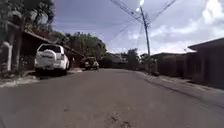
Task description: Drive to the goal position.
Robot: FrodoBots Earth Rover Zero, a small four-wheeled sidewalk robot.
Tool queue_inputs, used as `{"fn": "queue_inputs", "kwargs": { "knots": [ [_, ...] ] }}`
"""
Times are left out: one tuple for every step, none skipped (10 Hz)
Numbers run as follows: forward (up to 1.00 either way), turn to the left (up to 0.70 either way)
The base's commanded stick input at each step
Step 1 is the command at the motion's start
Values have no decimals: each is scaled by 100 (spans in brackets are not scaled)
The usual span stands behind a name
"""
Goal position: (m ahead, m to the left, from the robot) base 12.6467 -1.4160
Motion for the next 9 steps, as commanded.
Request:
{"fn": "queue_inputs", "kwargs": {
  "knots": [
    [45,0],
    [45,0],
    [45,0],
    [45,0],
    [45,0],
    [45,0],
    [45,0],
    [45,0],
    [45,0]
  ]
}}
